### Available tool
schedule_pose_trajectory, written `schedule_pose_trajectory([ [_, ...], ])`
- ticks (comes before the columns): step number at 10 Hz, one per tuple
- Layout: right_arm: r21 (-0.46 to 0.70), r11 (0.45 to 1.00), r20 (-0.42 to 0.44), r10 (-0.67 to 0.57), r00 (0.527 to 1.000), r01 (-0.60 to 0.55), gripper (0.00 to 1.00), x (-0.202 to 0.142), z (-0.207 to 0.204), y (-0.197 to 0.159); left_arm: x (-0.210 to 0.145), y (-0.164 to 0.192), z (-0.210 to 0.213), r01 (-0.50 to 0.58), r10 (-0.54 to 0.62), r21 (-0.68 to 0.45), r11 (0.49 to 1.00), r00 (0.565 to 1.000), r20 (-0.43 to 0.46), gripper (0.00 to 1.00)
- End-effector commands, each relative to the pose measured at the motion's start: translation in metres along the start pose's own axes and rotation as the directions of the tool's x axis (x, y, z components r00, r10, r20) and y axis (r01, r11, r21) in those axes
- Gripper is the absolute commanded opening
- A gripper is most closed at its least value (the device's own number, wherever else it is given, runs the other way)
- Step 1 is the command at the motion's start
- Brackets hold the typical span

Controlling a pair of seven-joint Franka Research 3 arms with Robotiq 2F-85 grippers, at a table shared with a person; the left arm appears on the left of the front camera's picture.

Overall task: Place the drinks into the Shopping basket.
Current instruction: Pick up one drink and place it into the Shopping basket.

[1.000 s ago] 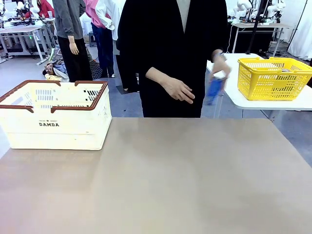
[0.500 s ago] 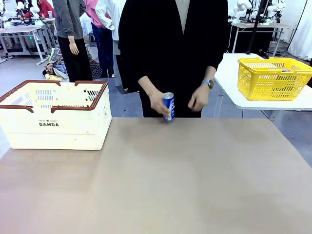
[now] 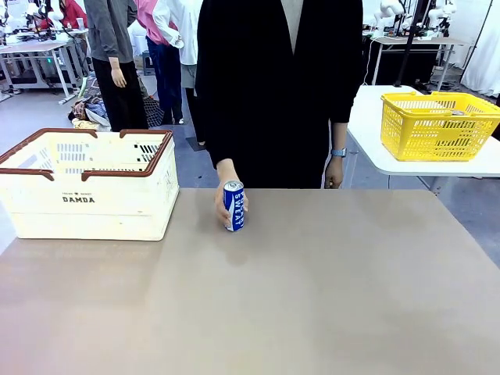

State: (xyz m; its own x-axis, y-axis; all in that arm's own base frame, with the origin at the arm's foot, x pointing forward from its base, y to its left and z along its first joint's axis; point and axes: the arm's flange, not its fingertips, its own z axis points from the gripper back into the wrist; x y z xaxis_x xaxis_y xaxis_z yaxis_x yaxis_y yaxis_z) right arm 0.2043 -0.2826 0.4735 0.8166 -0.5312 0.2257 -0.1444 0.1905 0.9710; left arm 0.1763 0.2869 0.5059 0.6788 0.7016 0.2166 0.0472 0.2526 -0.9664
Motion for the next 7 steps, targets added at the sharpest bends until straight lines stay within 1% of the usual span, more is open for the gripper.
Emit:
schedule_pose_trajectory([
  [1,0.003,1.0,-0.008,0.015,1.0,-0.015,1.0,0.0024,0.0045,0.0027,0.0,0.0003,0.0029,0.023,-0.023,-0.002,1.0,1.0,-0.011,1.0],
  [7,0.003,1.0,-0.008,0.015,1.0,-0.015,1.0,0.0024,0.0045,0.0027,0.0,0.0003,0.0029,0.023,-0.023,-0.002,1.0,1.0,-0.011,1.0],
])
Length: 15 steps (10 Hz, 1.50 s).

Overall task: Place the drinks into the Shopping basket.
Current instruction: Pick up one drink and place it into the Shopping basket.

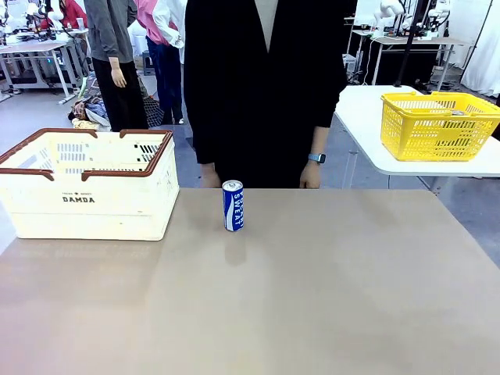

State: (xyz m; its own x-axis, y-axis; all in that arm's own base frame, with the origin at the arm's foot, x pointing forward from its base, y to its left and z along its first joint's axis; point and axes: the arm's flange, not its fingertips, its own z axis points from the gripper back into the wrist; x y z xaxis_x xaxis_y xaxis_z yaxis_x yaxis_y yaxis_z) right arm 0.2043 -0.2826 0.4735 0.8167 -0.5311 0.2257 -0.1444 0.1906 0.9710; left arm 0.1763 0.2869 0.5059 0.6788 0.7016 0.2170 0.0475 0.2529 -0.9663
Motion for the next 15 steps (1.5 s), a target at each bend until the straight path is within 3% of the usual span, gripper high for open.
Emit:
schedule_pose_trajectory([
  [1,0.003,1.0,-0.008,0.014,1.0,-0.014,1.0,0.002,0.004,0.003,0.0,0.0,0.0,0.0,0.0,0.0,1.0,1.0,0.0,1.0],
  [2,0.003,1.0,-0.008,0.014,1.0,-0.014,1.0,0.002,0.004,0.003,-0.016,-0.04,-0.032,0.095,-0.078,0.142,0.985,0.99,-0.121,1.0],
  [3,0.003,1.0,-0.008,0.014,1.0,-0.014,1.0,0.002,0.004,0.003,-0.037,-0.09,-0.077,0.23,-0.161,0.251,0.94,0.95,-0.267,1.0],
  [4,0.003,1.0,-0.008,0.014,1.0,-0.014,1.0,0.002,0.004,0.003,-0.061,-0.13,-0.13,0.383,-0.248,0.216,0.898,0.847,-0.47,1.0],
  [5,0.003,1.0,-0.008,0.014,1.0,-0.014,1.0,0.002,0.004,0.003,-0.088,-0.157,-0.195,0.522,-0.293,0.248,0.816,0.744,-0.601,1.0],
  [6,0.003,1.0,-0.008,0.014,1.0,-0.014,1.0,0.002,0.004,0.003,-0.119,-0.171,-0.249,0.599,-0.308,0.206,0.774,0.64,-0.704,1.0],
  [7,0.003,1.0,-0.008,0.014,1.0,-0.014,1.0,0.002,0.004,0.003,-0.157,-0.178,-0.297,0.669,-0.334,0.174,0.723,0.558,-0.76,1.0],
  [8,0.003,1.0,-0.008,0.014,1.0,-0.014,1.0,0.002,0.004,0.003,-0.196,-0.176,-0.338,0.733,-0.351,0.178,0.657,0.506,-0.788,1.0],
  [9,0.003,1.0,-0.008,0.014,1.0,-0.014,1.0,0.002,0.004,0.003,-0.233,-0.166,-0.371,0.78,-0.366,0.117,0.615,0.414,-0.834,1.0],
  [10,0.003,1.0,-0.008,0.014,1.0,-0.014,1.0,0.002,0.004,0.003,-0.259,-0.153,-0.386,0.799,-0.378,0.09,0.594,0.376,-0.846,1.0],
  [11,0.003,1.0,-0.008,0.014,1.0,-0.014,1.0,0.002,0.004,0.003,-0.273,-0.14,-0.386,0.824,-0.4,0.115,0.555,0.385,-0.831,1.0],
  [12,0.003,1.0,-0.008,0.014,1.0,-0.014,1.0,0.002,0.004,0.003,-0.258,-0.139,-0.365,0.808,-0.42,0.175,0.563,0.462,-0.781,1.0],
  [13,0.003,1.0,-0.008,0.014,1.0,-0.014,1.0,0.002,0.004,0.003,-0.293,-0.155,-0.394,0.808,-0.364,0.094,0.581,0.362,-0.858,1.0],
  [15,0.003,1.0,-0.008,0.014,1.0,-0.014,1.0,0.002,0.004,0.003,-0.293,-0.155,-0.394,0.808,-0.364,0.094,0.581,0.362,-0.858,1.0],
])
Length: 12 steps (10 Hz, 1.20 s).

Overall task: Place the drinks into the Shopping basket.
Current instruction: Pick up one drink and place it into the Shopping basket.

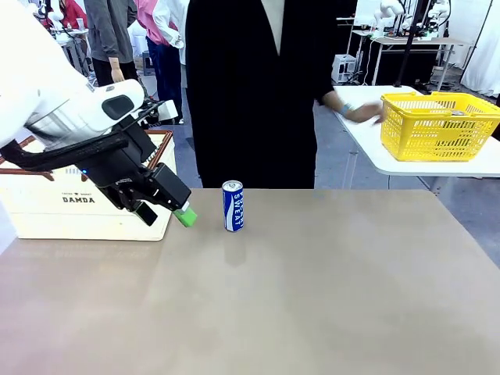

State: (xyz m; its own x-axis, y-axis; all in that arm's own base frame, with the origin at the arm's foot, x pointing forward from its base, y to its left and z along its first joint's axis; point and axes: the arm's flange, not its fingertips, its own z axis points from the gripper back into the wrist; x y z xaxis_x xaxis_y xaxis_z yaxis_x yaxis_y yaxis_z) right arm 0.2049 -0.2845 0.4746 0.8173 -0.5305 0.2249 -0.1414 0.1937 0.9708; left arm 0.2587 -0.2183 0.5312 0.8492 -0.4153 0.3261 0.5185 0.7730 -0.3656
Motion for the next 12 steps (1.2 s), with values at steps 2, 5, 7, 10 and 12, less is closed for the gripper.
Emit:
schedule_pose_trajectory([
  [2,0.007,1.0,-0.007,0.015,1.0,-0.015,1.0,0.001,0.003,0.002,0.0,0.0,0.0,0.0,0.0,0.0,1.0,1.0,0.0,1.0],
  [5,0.007,1.0,-0.007,0.015,1.0,-0.015,1.0,0.001,0.003,0.002,0.131,0.005,-0.045,-0.346,0.349,0.102,0.933,0.937,-0.014,1.0],
  [7,0.007,1.0,-0.007,0.015,1.0,-0.015,1.0,0.001,0.003,0.002,0.19,0.021,-0.086,-0.513,0.504,0.296,0.805,0.856,0.115,1.0],
  [10,0.007,1.0,-0.007,0.015,1.0,-0.015,1.0,0.001,0.003,0.002,0.235,0.049,-0.126,-0.579,0.555,0.384,0.719,0.811,0.185,1.0],
  [12,0.007,1.0,-0.007,0.015,1.0,-0.015,1.0,0.001,0.003,0.002,0.249,0.052,-0.141,-0.522,0.515,0.259,0.813,0.851,0.099,1.0],
])
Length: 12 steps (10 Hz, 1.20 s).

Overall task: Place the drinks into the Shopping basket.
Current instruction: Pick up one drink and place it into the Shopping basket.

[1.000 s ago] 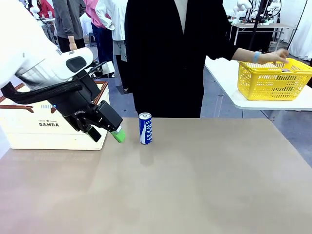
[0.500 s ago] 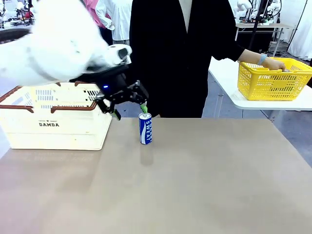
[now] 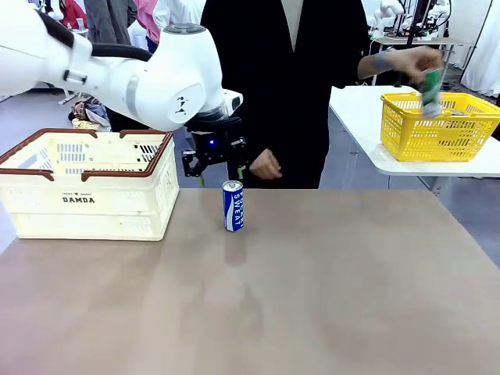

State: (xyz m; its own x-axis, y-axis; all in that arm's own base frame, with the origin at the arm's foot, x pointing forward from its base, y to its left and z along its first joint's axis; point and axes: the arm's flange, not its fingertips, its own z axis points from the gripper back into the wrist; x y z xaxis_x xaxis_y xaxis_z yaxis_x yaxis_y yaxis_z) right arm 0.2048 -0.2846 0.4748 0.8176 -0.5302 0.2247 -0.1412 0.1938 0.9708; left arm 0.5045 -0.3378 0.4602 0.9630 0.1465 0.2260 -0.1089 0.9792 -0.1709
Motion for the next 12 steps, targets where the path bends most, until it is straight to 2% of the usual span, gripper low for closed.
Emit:
schedule_pose_trajectory([
  [1,0.008,1.0,-0.007,0.015,1.0,-0.015,1.0,0.001,0.003,0.002,-0.005,0.015,0.006,-0.017,0.016,0.034,0.999,1.0,0.026,1.0],
  [2,0.008,1.0,-0.007,0.015,1.0,-0.015,1.0,0.001,0.003,0.002,-0.005,0.015,0.006,-0.017,0.016,0.034,0.999,1.0,0.026,1.0],
  [3,0.008,1.0,-0.007,0.015,1.0,-0.015,1.0,0.001,0.003,0.002,0.001,-0.004,-0.003,0.002,-0.002,-0.003,1.0,1.0,-0.004,1.0],
  [4,0.008,1.0,-0.007,0.015,1.0,-0.015,1.0,0.001,0.003,0.002,0.009,-0.004,-0.007,0.074,-0.073,-0.033,0.997,0.997,0.027,1.0],
  [5,0.008,1.0,-0.007,0.015,1.0,-0.015,1.0,0.001,0.003,0.002,0.018,-0.006,-0.017,0.072,-0.072,-0.076,0.995,0.997,0.006,1.0],
  [7,0.008,1.0,-0.007,0.015,1.0,-0.015,1.0,0.001,0.003,0.002,0.037,-0.001,-0.037,0.008,-0.011,-0.066,0.998,0.999,-0.047,1.0],
  [8,0.008,1.0,-0.007,0.015,1.0,-0.015,1.0,0.001,0.003,0.002,0.033,0.014,-0.016,-0.013,0.011,-0.097,0.995,1.0,-0.019,1.0],
  [9,0.008,1.0,-0.007,0.015,1.0,-0.015,1.0,0.001,0.003,0.002,0.013,0.047,0.043,-0.018,0.011,-0.095,0.995,0.997,-0.076,1.0],
  [11,0.008,1.0,-0.007,0.015,1.0,-0.015,1.0,0.001,0.003,0.002,-0.046,0.149,0.203,0.044,-0.081,-0.237,0.97,0.985,-0.149,1.0],
  [12,0.008,1.0,-0.007,0.015,1.0,-0.015,1.0,0.001,0.003,0.002,-0.074,0.227,0.281,-0.074,0.024,-0.321,0.944,0.987,-0.157,1.0],
])
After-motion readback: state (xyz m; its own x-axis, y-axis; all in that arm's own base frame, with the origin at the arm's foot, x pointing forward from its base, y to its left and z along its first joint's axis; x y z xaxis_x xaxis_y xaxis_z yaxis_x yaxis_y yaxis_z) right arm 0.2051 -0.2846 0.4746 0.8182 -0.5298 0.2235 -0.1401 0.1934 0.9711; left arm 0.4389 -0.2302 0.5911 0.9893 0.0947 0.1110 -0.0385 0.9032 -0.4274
